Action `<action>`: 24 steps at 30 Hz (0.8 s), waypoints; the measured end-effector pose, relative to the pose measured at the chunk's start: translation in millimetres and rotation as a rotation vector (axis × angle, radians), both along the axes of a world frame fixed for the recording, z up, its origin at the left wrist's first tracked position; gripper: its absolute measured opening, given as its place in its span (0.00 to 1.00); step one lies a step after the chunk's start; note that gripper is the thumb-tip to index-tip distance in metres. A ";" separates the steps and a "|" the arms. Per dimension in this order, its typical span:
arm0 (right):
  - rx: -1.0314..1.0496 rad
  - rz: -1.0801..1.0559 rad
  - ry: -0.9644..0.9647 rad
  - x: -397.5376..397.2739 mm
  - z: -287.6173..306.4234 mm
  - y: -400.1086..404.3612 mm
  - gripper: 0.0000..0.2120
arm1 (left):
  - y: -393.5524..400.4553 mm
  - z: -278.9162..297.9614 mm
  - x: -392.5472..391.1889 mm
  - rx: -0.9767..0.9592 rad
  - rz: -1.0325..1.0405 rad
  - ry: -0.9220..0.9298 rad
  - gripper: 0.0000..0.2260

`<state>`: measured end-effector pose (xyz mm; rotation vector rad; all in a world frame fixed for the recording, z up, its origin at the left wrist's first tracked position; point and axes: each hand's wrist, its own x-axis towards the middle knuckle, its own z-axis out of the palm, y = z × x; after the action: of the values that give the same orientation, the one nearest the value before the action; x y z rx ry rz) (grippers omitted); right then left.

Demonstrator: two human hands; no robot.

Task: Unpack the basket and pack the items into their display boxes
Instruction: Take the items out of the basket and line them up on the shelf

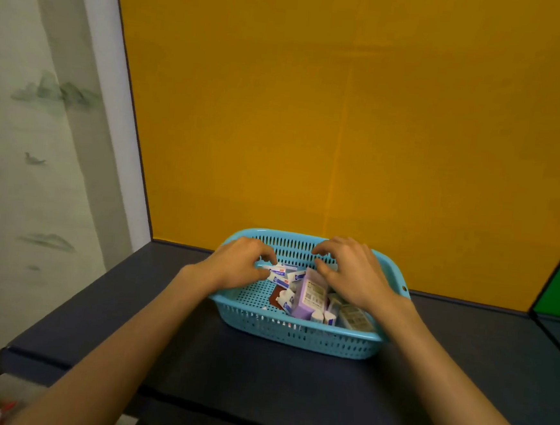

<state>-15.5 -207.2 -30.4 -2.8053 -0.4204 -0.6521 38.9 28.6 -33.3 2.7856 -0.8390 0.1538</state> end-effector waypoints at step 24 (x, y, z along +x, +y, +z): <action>0.057 -0.154 0.175 -5.6 -4.1 21.6 0.08 | -32.4 -23.3 60.3 0.316 -0.174 0.102 0.10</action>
<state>-21.0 -185.5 -34.5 -2.8296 -0.1517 -0.4355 99.1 -3.8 -56.6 2.9535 -1.1624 -0.1628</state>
